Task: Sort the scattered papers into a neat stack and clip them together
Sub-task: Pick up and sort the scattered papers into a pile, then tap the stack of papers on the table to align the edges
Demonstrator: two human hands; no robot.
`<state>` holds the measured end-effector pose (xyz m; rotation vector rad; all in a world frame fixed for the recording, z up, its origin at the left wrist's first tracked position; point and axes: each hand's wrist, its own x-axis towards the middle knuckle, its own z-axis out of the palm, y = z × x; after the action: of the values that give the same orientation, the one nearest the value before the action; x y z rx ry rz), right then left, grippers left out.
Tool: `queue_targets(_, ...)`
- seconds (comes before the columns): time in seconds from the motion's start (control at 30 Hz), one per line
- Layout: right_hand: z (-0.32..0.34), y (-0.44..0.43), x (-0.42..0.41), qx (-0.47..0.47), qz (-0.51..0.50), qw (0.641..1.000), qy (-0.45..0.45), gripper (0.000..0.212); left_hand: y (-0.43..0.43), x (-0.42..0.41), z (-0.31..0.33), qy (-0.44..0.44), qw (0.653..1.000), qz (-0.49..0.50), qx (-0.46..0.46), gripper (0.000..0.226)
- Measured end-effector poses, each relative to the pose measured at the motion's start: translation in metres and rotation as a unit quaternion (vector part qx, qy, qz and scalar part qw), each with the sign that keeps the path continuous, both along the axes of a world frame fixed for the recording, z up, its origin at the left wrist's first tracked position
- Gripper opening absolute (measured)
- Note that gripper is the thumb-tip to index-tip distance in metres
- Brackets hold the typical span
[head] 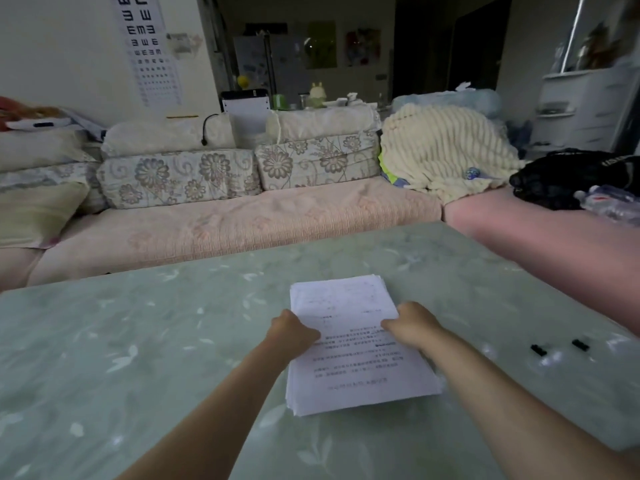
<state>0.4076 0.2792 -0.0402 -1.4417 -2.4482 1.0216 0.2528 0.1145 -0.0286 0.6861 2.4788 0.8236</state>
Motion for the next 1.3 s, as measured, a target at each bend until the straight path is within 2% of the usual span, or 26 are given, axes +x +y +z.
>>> queue_targets(0.07, -0.001, 0.0, -0.002, -0.014, -0.01, 1.0, 0.008, 0.027, 0.001, -0.001, -0.005, 0.001, 1.0, 0.004, 0.015, 0.058)
queue_targets(0.13, 0.0, 0.0, -0.002, -0.018, -0.03, 0.999, 0.018, 0.024, -0.001, -0.003, -0.01, -0.02, 0.999, 0.017, 0.039, 0.065)
queue_targets(0.23, 0.004, -0.006, -0.002, -0.018, -0.053, 0.998, 0.034, 0.004, -0.007, -0.007, -0.016, -0.045, 0.996, 0.018, 0.068, 0.071)
queue_targets(0.33, 0.001, -0.023, -0.011, -0.018, -0.037, 0.998, 0.046, 0.009, -0.022, -0.015, -0.017, 0.031, 1.0, 0.001, -0.006, 0.067)
queue_targets(0.47, -0.007, -0.056, -0.038, -0.034, 0.031, 0.997, 0.07, 0.027, -0.058, -0.035, -0.016, 0.112, 0.99, 0.019, -0.079, 0.06)
queue_targets(0.73, -0.009, -0.129, -0.098, -0.077, 0.171, 0.976, 0.113, 0.031, -0.154, -0.084, -0.02, 0.123, 0.983, 0.079, -0.111, 0.058)
queue_targets(0.83, -0.011, -0.146, -0.116, 0.0, 0.206, 0.976, 0.073, 0.024, -0.171, -0.094, -0.018, 0.162, 0.975, 0.083, -0.131, 0.058)
queue_targets(0.9, -0.013, -0.154, -0.122, 0.086, 0.22, 0.971, 0.03, 0.037, -0.173, -0.094, -0.016, 0.22, 0.966, 0.065, -0.122, 0.06)
queue_targets(0.97, -0.014, -0.161, -0.123, 0.116, 0.248, 0.962, 0.002, 0.048, -0.171, -0.091, -0.019, 0.263, 0.96, 0.015, -0.091, 0.058)
queue_targets(1.03, -0.015, -0.165, -0.122, 0.134, 0.274, 0.952, -0.022, 0.046, -0.168, -0.087, -0.024, 0.267, 0.957, -0.039, -0.103, 0.056)
queue_targets(1.13, -0.013, -0.163, -0.117, 0.116, 0.282, 0.952, -0.02, 0.048, -0.164, -0.082, -0.026, 0.269, 0.952, -0.051, -0.139, 0.058)
queue_targets(1.2, -0.006, -0.156, -0.11, 0.085, 0.261, 0.961, 0.018, 0.055, -0.157, -0.076, -0.024, 0.282, 0.951, -0.04, -0.122, 0.058)
queue_targets(1.3, 0.006, -0.134, -0.089, 0.102, 0.239, 0.964, 0.054, 0.047, -0.131, -0.056, -0.017, 0.293, 0.954, -0.046, -0.047, 0.052)
